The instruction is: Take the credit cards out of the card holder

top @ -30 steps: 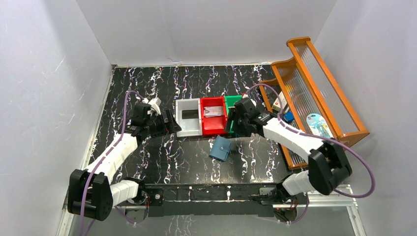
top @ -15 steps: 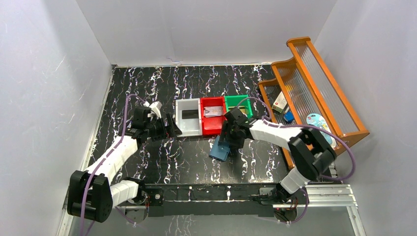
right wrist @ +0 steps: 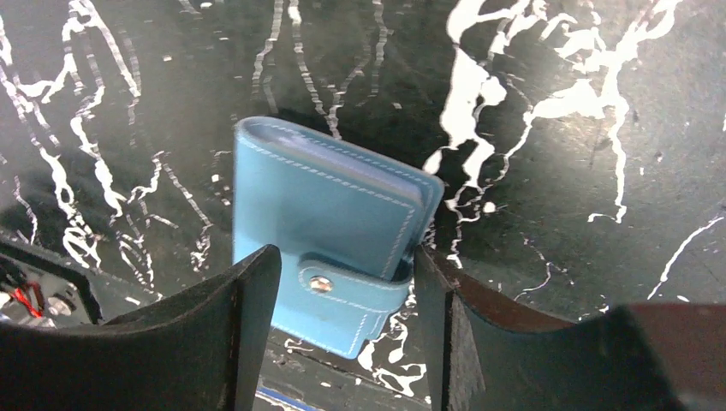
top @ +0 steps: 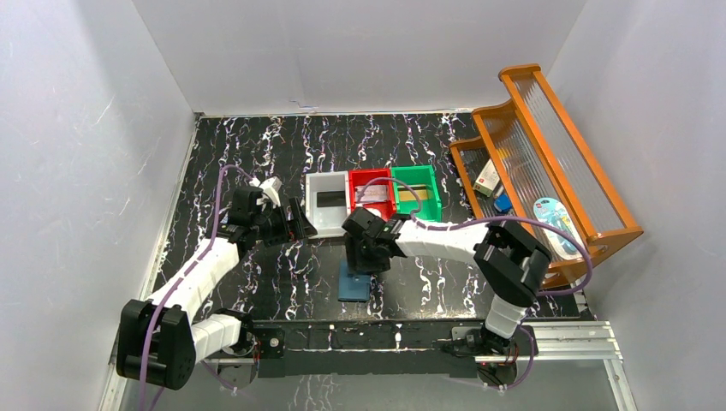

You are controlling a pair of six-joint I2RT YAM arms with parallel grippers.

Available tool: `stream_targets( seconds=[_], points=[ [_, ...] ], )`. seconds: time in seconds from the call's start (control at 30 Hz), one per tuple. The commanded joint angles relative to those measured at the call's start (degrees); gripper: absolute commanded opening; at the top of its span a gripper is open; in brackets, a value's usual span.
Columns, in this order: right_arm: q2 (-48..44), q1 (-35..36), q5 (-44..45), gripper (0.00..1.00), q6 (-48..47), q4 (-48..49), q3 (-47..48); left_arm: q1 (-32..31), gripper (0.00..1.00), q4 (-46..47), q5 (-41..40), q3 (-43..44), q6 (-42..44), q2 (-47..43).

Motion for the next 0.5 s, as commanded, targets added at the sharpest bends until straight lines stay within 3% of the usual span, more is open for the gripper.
stream_targets(
  seconds=[0.0, 0.2, 0.47],
  points=[
    [-1.55, 0.76, 3.73, 0.68, -3.74, -3.33, 6.44, 0.17, 0.86, -1.73, 2.23, -0.36, -1.02, -1.68],
    [-3.41, -2.17, 14.37, 0.79, -6.04, -5.39, 13.06, 0.2, 0.86, -3.15, 0.91, -0.13, -0.81, -2.67],
    [4.74, -8.69, 10.81, 0.9, -11.76, -2.96, 21.57, 0.13, 0.87, -4.73, -1.18, -0.18, -0.08, -4.29]
  ],
)
